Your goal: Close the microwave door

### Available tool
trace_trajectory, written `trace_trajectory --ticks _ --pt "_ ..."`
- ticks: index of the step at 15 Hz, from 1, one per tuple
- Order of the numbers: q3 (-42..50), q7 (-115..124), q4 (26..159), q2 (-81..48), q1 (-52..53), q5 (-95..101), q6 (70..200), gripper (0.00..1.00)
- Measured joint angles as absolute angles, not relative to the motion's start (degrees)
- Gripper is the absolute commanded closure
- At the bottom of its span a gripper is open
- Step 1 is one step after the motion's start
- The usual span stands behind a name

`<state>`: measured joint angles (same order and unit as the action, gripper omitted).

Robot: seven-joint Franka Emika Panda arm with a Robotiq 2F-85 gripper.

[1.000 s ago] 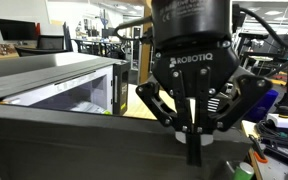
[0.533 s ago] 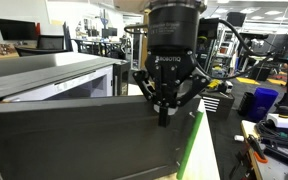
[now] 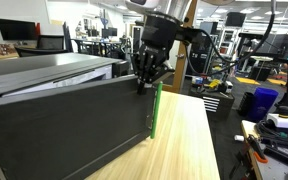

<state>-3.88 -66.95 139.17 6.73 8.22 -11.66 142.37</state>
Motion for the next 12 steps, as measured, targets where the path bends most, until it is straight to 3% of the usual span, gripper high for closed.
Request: trace_trajectory --ticks 12 --pt "-3.5 -61.8 135.1 -10.7 8.6 -14.1 178.0 1.00"
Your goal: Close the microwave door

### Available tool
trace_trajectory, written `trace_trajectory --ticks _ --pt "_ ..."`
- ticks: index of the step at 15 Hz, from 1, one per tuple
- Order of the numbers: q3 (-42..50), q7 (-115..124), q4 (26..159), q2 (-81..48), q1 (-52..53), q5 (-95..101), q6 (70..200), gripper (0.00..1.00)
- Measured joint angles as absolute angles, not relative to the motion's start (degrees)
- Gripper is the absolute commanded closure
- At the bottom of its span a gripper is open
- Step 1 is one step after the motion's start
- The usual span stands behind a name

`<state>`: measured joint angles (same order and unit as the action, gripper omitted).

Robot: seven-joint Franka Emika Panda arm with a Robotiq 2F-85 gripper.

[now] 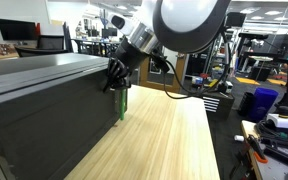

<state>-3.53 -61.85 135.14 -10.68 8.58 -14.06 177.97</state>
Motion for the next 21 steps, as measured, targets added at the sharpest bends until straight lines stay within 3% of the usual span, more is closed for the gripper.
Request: trace_trajectory --ticks 4,9,10,11,14,21 --pt "-3.0 -56.8 132.9 -12.7 9.3 -11.6 178.3 1.00" --pt "-2.1 -43.7 130.3 -8.2 9.2 -3.5 154.4 1.00" --pt "-2.7 -41.6 130.0 -6.7 8.9 -3.5 149.3 0.96" --pt "-3.0 -39.4 129.2 -5.1 8.6 -3.5 144.5 0.72" --pt "-3.3 -33.6 126.9 -0.5 7.9 -4.4 132.2 0.64" --pt "-3.2 -21.3 126.5 5.1 7.2 -7.2 122.5 0.17"
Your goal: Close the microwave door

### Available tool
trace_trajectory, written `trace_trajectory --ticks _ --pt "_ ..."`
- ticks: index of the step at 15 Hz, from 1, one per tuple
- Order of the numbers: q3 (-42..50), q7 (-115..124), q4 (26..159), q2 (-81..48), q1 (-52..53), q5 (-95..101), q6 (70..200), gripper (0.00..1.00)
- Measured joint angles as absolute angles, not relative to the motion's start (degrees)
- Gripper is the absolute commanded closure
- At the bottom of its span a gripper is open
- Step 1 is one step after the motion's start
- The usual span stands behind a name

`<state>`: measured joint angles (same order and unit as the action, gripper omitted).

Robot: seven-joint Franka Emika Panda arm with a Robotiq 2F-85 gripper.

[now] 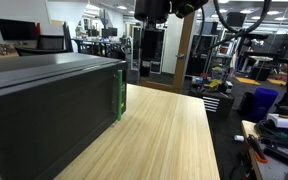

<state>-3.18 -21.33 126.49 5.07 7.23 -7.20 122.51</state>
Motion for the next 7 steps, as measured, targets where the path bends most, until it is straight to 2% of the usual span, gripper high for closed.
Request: trace_trajectory --ticks 2,3,4,5,6,7 --pt "-3.2 -19.6 126.5 5.9 7.2 -7.6 121.4 0.04" --pt "-3.2 -18.8 126.5 6.2 7.2 -7.6 121.1 0.01" --pt "-3.2 -18.0 126.5 6.4 7.2 -7.6 120.8 0.01" --pt "-3.2 -17.5 126.5 6.6 7.2 -7.6 120.8 0.08" --pt "-3.2 -16.9 126.5 6.6 7.2 -7.5 120.7 0.01" --pt "-3.2 -16.4 126.6 6.6 7.1 -7.5 120.7 0.01"
